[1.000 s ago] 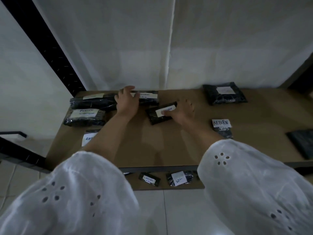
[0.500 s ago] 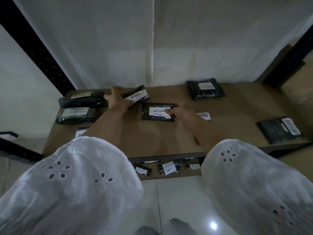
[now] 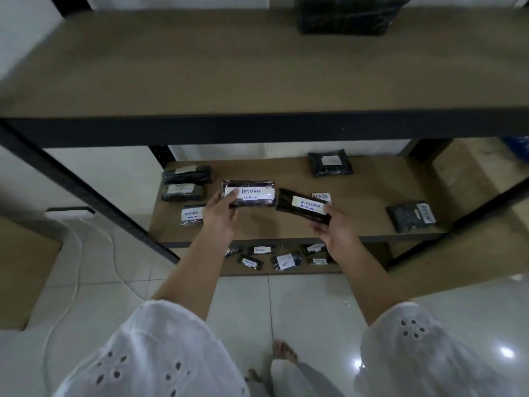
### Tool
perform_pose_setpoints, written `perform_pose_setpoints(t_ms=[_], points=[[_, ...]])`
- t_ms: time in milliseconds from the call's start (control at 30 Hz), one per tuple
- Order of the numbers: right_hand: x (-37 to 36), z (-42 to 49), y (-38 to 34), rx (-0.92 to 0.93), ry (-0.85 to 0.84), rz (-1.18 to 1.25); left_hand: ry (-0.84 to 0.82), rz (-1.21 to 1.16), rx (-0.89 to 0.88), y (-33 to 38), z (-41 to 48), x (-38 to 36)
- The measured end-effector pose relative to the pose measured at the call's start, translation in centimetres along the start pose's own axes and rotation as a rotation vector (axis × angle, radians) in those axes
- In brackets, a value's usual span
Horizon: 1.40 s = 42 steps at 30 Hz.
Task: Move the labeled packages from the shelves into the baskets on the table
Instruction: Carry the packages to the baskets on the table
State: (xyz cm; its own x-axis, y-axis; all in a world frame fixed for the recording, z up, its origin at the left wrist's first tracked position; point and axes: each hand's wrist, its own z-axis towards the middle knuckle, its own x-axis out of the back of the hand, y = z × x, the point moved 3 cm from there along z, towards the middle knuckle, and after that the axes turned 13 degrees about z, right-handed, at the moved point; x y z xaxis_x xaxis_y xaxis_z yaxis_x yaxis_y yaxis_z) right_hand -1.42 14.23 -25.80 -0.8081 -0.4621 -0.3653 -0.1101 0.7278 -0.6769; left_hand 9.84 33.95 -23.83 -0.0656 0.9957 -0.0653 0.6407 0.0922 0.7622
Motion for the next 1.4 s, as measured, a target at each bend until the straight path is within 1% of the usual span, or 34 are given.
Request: perform_pose_setpoints(t_ms=[67, 167, 300, 433, 567, 700, 833, 1033, 1200, 1400], points=[[1.0, -2.8, -1.4, 0.044, 0.020, -0.016, -0.014, -0.079, 0.042, -0.2, -3.4, 0.3], [2.7, -6.3, -3.6, 0.165, 0.048, -0.025, -0.077, -0.174, 0.045, -0.6, -7.6, 0.4], [5.5, -9.9, -5.6, 0.304, 0.087, 0.015, -0.124, -0.162, 0.012, -1.4, -11.8, -0.6], [8.7, -11.8, -7.2, 0.337, 0.064, 0.037, -0.150, -0.140, -0.037, -2.2, -15.5, -3.1], [13.4, -12.2, -10.9, 0.369, 0.050, 0.037, -0.170, -0.128, -0.076, -3.9, -19.4, -7.2], [20.0, -12.0, -16.6, 0.447, 0.004, -0.011, -0.195, -0.161, -0.091, -7.3, -23.8, -13.2], [27.7, -12.1, -22.7, 0.531, 0.016, -0.024, -0.247, -0.163, -0.054, -11.5, -28.5, -20.7], [38.3, -11.9, -30.6, 0.575, 0.091, -0.046, -0.362, -0.128, -0.042, -15.7, -34.1, -31.6], [44.5, -10.8, -36.2, 0.606, 0.190, 0.032, -0.470, -0.043, -0.057, -17.4, -36.8, -40.0], [50.9, -6.7, -43.5, 0.624, 0.267, 0.019, -0.538, -0.002, -0.064, -18.5, -37.9, -51.0]])
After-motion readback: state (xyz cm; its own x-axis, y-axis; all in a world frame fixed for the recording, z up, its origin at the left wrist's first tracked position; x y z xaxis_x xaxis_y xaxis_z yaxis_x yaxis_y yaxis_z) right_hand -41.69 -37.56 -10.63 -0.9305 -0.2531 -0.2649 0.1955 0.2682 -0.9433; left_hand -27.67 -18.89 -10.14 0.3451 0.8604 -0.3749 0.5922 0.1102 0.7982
